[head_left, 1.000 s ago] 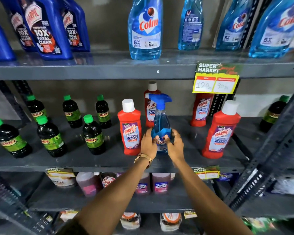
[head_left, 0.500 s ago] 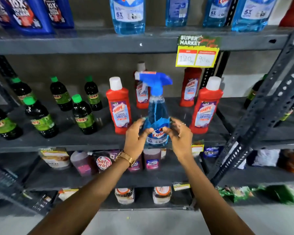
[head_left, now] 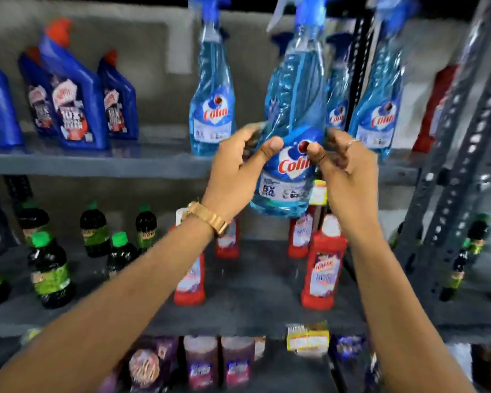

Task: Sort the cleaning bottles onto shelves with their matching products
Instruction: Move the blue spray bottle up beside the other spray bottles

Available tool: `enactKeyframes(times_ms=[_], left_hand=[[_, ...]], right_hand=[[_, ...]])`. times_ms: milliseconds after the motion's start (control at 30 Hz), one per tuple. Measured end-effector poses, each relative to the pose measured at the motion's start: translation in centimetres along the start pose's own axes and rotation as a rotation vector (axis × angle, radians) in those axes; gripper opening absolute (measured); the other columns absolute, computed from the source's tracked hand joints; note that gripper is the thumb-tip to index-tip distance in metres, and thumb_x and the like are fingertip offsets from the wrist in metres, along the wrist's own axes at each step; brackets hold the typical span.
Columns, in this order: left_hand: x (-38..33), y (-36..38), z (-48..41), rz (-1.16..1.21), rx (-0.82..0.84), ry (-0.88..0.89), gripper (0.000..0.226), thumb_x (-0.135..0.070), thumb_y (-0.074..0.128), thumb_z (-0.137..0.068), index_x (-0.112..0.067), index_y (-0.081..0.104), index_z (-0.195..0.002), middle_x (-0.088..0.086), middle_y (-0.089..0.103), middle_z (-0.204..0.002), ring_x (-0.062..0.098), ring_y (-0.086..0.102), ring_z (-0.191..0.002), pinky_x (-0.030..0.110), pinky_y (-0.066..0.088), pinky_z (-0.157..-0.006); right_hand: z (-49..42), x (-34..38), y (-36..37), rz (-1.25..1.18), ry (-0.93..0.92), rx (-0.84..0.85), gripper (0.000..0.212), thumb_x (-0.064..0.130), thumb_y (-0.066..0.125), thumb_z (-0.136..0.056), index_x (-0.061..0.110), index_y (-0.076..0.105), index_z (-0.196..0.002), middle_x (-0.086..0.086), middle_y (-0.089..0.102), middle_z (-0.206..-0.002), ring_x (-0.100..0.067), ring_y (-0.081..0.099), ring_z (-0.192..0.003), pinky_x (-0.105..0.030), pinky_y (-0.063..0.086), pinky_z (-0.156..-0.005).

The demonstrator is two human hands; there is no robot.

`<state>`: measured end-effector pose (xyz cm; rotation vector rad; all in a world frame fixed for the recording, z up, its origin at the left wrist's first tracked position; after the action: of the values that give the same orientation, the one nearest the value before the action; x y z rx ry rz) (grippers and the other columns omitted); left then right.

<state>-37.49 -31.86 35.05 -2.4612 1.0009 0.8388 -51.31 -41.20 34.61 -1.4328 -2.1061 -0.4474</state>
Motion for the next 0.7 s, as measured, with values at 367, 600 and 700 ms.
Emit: enactKeyframes(times_ms=[367, 600, 700], left_hand=[[3.6, 3.1, -14.1, -0.098, 0.008, -0.117, 0.043, -0.029, 0.064, -0.085, 0.0, 0.06, -0.116, 0.022, 0.064, -0.118, 0.028, 0.062, -0.106, 0.045, 0.05, -0.099], [8.0, 4.6, -15.5, -0.164, -0.012, -0.208, 0.04, -0.026, 0.065, -0.085, -0.001, 0.061, -0.116, 0.02, 0.068, -0.111, 0.032, 0.064, -0.104, 0.048, 0.05, -0.097], [8.6, 5.2, -15.3, -0.182, 0.012, -0.209, 0.045, -0.031, 0.064, -0.085, -0.004, 0.058, -0.121, 0.02, 0.067, -0.116, 0.032, 0.062, -0.108, 0.047, 0.049, -0.099]], right_hand=[[-13.2, -3.1, 0.4, 0.075, 0.015, -0.002, 0.006, 0.014, 0.06, -0.088, 0.014, 0.065, -0.092, -0.002, 0.069, -0.086, -0.008, 0.065, -0.075, -0.019, 0.054, -0.063], [-15.0, -7.5, 0.9, 0.18, 0.102, 0.027, 0.019, 0.012, 0.061, -0.088, -0.003, 0.064, -0.099, -0.01, 0.067, -0.091, -0.016, 0.062, -0.081, -0.012, 0.05, -0.054], [-15.1, -8.5, 0.2, 0.186, 0.112, 0.017, 0.02, 0.015, 0.062, -0.087, 0.001, 0.065, -0.101, -0.008, 0.067, -0.091, -0.016, 0.063, -0.083, -0.013, 0.052, -0.054]])
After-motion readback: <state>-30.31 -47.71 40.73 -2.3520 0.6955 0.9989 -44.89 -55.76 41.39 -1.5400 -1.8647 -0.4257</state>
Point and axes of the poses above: each hand's wrist, its own z-axis away from the middle knuckle, its own y-axis out of the palm, x = y × z, the point moved 9 cm from there along -z, towards the middle knuckle
